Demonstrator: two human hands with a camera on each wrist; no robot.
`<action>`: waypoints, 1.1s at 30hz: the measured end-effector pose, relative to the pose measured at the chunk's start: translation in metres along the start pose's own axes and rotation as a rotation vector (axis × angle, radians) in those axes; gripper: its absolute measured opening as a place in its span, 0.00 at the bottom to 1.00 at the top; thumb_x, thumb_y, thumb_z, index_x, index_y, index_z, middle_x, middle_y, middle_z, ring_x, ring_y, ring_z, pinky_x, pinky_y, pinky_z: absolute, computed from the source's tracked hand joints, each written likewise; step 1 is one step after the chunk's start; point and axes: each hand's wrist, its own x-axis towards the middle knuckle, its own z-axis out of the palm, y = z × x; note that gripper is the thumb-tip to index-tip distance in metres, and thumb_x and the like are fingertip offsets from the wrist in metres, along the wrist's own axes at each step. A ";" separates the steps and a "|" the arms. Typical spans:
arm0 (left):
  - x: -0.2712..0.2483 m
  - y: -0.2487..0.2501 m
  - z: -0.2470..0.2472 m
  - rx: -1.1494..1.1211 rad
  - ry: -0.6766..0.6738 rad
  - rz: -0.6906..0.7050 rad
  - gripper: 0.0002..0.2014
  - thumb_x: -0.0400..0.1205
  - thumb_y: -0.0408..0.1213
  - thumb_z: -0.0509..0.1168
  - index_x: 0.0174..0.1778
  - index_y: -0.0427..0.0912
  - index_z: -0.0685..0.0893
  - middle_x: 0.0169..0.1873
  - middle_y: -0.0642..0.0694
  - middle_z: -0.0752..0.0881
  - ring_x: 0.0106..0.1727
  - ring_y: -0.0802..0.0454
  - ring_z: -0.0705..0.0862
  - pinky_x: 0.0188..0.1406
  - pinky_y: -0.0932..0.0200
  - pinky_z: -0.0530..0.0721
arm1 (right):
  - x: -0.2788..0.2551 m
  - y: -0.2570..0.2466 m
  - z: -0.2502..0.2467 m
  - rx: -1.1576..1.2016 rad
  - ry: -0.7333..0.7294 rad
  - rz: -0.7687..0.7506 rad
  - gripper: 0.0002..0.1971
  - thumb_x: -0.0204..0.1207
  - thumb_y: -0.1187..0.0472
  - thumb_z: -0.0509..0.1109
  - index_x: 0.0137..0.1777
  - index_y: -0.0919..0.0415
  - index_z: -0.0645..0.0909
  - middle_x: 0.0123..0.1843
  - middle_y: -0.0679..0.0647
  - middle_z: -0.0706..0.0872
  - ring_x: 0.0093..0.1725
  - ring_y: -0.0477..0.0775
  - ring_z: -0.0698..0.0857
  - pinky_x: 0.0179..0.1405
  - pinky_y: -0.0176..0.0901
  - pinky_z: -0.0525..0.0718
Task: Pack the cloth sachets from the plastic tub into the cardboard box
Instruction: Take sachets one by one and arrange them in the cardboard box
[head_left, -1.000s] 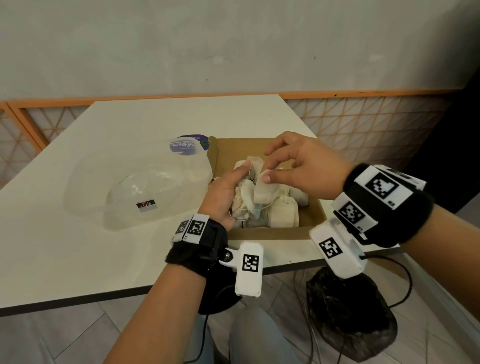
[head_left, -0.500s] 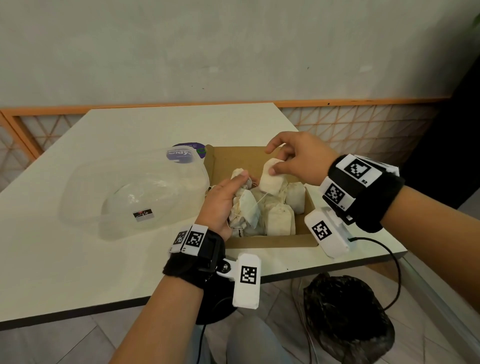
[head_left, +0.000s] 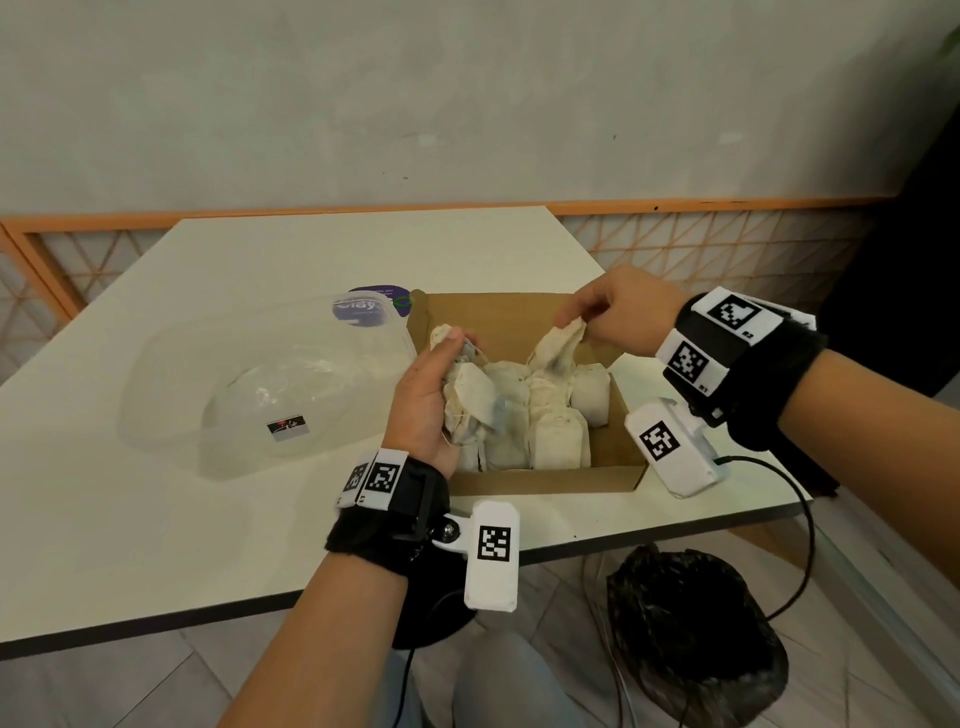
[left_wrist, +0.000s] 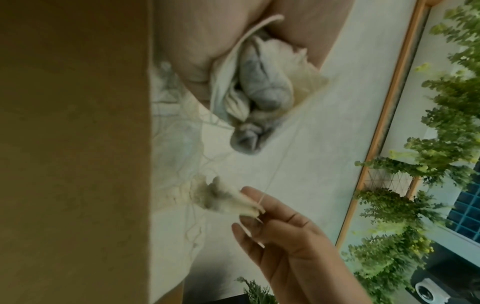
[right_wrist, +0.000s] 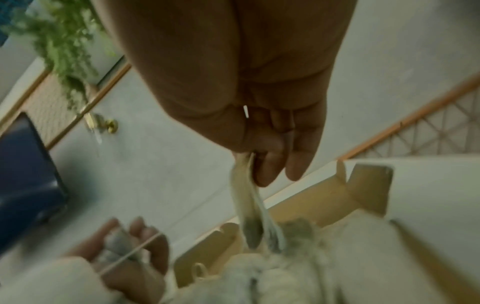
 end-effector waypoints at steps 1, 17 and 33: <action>0.000 0.001 0.000 -0.028 -0.001 0.003 0.08 0.78 0.41 0.64 0.34 0.45 0.83 0.36 0.49 0.81 0.33 0.57 0.79 0.34 0.61 0.80 | 0.000 0.003 -0.001 -0.066 -0.009 0.008 0.19 0.74 0.75 0.61 0.52 0.55 0.87 0.35 0.45 0.80 0.33 0.43 0.77 0.28 0.27 0.75; 0.001 -0.001 -0.002 -0.108 -0.053 -0.003 0.05 0.78 0.41 0.63 0.40 0.45 0.81 0.36 0.49 0.81 0.28 0.60 0.80 0.30 0.68 0.81 | -0.017 0.014 -0.032 -0.345 -0.093 -0.084 0.12 0.76 0.55 0.70 0.49 0.63 0.86 0.35 0.49 0.81 0.34 0.45 0.75 0.36 0.36 0.71; 0.003 -0.001 -0.003 -0.086 -0.065 -0.002 0.10 0.81 0.41 0.61 0.37 0.45 0.84 0.34 0.49 0.83 0.33 0.58 0.81 0.37 0.66 0.81 | -0.001 0.029 0.022 -0.496 -0.247 -0.127 0.16 0.72 0.63 0.73 0.61 0.60 0.81 0.48 0.49 0.82 0.54 0.52 0.81 0.47 0.37 0.73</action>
